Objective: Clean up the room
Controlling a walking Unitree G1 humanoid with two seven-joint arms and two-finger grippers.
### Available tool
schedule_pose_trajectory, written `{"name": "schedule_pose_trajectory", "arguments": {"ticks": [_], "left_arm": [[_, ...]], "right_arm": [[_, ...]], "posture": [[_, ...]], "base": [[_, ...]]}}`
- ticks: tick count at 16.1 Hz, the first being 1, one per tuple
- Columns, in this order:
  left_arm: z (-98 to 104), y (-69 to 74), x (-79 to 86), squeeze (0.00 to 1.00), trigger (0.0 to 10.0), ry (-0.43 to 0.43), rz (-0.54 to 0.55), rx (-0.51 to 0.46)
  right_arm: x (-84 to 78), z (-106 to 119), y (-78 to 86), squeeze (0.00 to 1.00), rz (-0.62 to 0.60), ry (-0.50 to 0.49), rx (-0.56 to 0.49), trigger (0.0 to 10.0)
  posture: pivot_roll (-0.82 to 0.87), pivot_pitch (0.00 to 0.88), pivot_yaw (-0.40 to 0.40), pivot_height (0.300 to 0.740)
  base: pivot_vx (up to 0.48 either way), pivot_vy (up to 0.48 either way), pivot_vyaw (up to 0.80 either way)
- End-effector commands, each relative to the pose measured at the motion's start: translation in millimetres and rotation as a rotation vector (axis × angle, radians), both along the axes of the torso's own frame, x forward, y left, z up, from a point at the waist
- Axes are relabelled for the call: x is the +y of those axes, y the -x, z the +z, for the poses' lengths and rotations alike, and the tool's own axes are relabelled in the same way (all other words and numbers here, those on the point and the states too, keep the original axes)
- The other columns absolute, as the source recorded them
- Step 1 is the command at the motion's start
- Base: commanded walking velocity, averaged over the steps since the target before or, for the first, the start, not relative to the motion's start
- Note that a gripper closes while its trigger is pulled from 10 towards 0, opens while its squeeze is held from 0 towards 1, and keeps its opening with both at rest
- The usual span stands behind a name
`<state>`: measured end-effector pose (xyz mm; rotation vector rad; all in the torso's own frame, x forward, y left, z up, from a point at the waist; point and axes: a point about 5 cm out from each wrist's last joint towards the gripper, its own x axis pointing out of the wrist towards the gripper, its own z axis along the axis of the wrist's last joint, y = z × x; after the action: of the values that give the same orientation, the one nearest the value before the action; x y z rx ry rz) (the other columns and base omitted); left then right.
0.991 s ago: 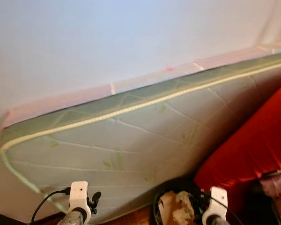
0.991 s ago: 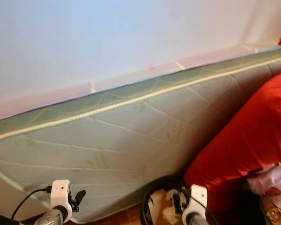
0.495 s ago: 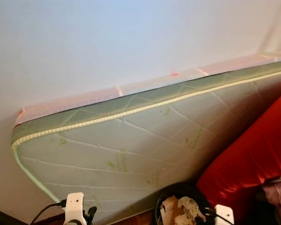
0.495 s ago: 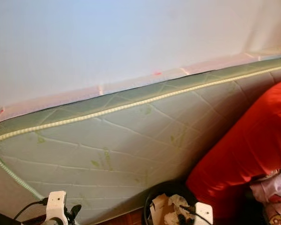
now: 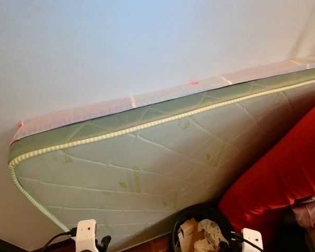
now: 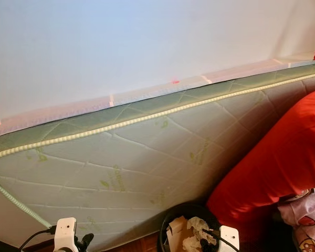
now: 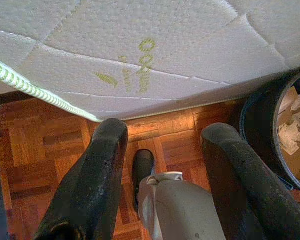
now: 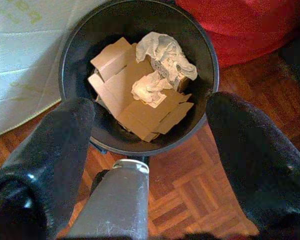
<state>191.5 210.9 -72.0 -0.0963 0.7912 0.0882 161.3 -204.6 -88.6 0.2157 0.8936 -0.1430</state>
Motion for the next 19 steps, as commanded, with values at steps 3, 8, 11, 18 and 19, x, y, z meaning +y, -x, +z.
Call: {"name": "schedule_pose_trajectory", "arguments": {"ticks": [3,8,11,18,19], "left_arm": [[-4,7.9,2.6,0.0,10.0,-0.005,0.009,0.036],[-6,12.3,3.7,0.0,10.0,-0.004,0.013,0.054],[-7,14.2,4.4,0.0,10.0,-0.003,0.018,0.063],[-9,16.7,3.7,0.0,10.0,0.001,0.024,0.071],[-8,14.7,2.9,0.0,10.0,0.002,0.022,0.06]], "right_arm": [[1.5,-1,2.5,0.0,0.015,-0.004,0.009,10.0],[1.2,-1,3.1,0.0,0.012,-0.003,0.011,10.0],[2.3,-2,3.4,0.0,0.016,-0.004,0.015,10.0],[1.4,-2,3.2,0.0,0.015,-0.004,0.014,10.0],[1.5,-2,3.3,0.0,0.016,-0.004,0.015,10.0]], "posture": [[0.11,0.065,-0.029,0.74],[0.11,0.053,-0.025,0.74],[0.11,0.043,-0.026,0.74],[0.12,0.05,-0.03,0.74],[0.12,0.052,-0.032,0.74]], "base": [[0.0,0.0,0.0],[-0.096,0.0,0.0],[-0.244,0.0,0.0],[-0.264,0.0,0.0],[-0.266,0.0,0.0]]}}
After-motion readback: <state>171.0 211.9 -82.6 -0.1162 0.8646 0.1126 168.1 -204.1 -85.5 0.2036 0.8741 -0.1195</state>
